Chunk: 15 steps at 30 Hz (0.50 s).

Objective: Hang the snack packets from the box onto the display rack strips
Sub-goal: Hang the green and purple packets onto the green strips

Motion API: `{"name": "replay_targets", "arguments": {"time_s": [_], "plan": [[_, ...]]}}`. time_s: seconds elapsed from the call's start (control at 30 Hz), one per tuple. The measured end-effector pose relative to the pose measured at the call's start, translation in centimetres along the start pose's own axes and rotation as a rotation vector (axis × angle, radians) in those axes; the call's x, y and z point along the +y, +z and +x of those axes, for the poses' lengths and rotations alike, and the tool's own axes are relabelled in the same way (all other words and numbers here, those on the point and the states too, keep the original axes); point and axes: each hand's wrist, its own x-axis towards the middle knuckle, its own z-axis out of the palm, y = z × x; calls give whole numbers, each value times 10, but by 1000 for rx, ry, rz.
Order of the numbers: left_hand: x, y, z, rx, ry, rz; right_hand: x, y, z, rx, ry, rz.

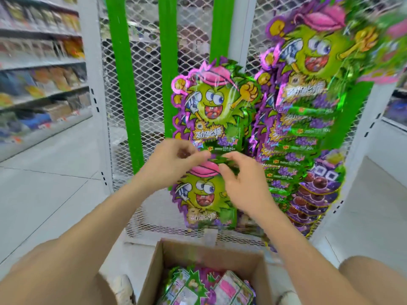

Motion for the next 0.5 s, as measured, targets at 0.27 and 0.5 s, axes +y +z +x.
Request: {"name": "replay_targets", "arguments": {"time_s": [0.27,0.5], "plan": [[98,-50,109,273,136,-74,-59,-84,128,448,-162,78],[132,-59,155,294,7,-330,-75,-97,189,464,-307,50]]}}
